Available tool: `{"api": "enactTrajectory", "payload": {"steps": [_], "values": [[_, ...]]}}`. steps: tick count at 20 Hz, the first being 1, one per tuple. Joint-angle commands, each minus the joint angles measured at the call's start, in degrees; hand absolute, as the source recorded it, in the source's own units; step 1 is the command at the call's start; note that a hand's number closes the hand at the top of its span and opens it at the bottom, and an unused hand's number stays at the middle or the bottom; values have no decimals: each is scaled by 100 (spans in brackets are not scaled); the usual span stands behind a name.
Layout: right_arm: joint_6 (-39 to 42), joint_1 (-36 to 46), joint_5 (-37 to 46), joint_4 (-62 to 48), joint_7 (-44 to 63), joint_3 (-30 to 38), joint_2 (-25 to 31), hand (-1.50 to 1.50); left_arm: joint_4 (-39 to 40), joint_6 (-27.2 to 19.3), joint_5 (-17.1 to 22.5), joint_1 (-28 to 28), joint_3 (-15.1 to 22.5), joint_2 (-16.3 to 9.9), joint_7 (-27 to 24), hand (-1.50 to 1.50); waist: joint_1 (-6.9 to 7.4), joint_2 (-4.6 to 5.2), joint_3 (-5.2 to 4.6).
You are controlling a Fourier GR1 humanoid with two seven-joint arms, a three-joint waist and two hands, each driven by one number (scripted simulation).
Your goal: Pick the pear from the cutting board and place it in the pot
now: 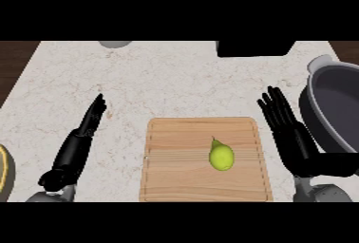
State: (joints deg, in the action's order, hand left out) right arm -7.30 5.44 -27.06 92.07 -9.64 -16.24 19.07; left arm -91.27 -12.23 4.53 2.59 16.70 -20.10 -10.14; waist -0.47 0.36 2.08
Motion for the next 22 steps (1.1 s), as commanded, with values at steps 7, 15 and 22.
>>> {"api": "enactTrajectory", "payload": {"steps": [7,15,22], "values": [[1497,1749,1791,-1229,216,-909,1687,150,-29,-197,469,452,-538,135,798,0,903,-17,-363],[2490,2764,1664,-4686,-1722,-522,594,-150,-123,-543,806,1121,-1069,133,1987,0,343,49,-186],[4004,4234,2091,-5572,-1310,-767,938,-150,-188,-346,872,753,-1220,43,1862,0,392,27,-203]]}}
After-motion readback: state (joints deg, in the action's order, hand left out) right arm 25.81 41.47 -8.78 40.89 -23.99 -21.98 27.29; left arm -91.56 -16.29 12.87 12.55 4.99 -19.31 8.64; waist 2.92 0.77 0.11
